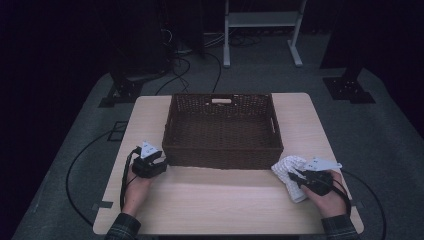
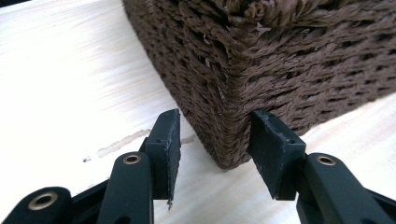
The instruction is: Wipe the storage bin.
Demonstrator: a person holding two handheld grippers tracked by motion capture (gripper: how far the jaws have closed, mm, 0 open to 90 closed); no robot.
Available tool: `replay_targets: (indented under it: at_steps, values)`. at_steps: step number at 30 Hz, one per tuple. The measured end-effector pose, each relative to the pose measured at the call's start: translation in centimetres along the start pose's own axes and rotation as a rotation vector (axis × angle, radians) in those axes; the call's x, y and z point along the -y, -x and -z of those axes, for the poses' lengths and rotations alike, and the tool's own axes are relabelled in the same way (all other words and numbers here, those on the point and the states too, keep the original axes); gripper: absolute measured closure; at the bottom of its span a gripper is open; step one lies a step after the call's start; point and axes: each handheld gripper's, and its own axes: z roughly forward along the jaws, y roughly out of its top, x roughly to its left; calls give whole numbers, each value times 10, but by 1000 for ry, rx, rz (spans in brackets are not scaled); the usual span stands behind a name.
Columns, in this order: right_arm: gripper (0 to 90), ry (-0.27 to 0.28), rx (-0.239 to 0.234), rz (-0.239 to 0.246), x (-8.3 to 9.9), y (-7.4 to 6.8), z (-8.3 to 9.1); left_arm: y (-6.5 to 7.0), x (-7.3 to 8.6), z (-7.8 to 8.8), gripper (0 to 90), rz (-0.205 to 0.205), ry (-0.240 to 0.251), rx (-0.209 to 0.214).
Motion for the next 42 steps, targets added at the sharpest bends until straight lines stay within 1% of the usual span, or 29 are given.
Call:
replay_targets:
  at_steps: [5,7,8,10,11,14,15,17,20,23,24,25,28,31,37,38,39,40,42]
  values:
    - [779,-4,-2,3,0,0,-1,-9,1,-4,530,17,1,-17]
    - [780,-6,-1,4,0,0,-1,-10,1,-4,530,23,-1,-21]
    - [779,-7,0,4,0,0,-1,-10,1,-2,531,16,0,-24]
    - [779,-5,3,3,1,0,1,-9,-1,3,530,10,7,-23]
    - [779,-5,6,2,2,1,1,-7,-3,7,530,13,23,-20]
    - [779,-10,26,-2,4,5,4,-1,-9,17,530,1,51,-7]
    - [779,-11,30,-3,6,7,5,1,-11,20,530,-4,57,2]
    - [779,-9,40,-20,8,11,7,6,-16,26,527,-12,71,21]
    - [779,-2,57,-31,9,17,10,16,-24,35,524,-35,102,54]
    - [779,-4,68,-41,9,21,11,27,-33,39,512,-63,128,93]
    - [779,-7,73,-41,8,22,10,29,-35,40,505,-68,129,108]
    - [780,-8,75,-45,8,24,10,33,-38,39,495,-76,133,128]
    - [779,-10,88,-59,9,29,10,45,-48,39,484,-112,148,169]
    - [779,-7,94,-65,9,33,10,54,-58,36,471,-127,153,209]
    - [779,-8,92,-69,10,33,10,74,-76,27,451,-179,170,256]
    - [779,-7,91,-70,10,33,10,77,-79,24,450,-190,169,262]
    - [779,-7,90,-71,10,33,10,77,-79,24,450,-190,169,262]
    - [779,-7,89,-70,10,34,9,81,-82,20,450,-204,168,273]
    - [780,-8,89,-68,10,34,9,85,-86,15,450,-216,163,275]
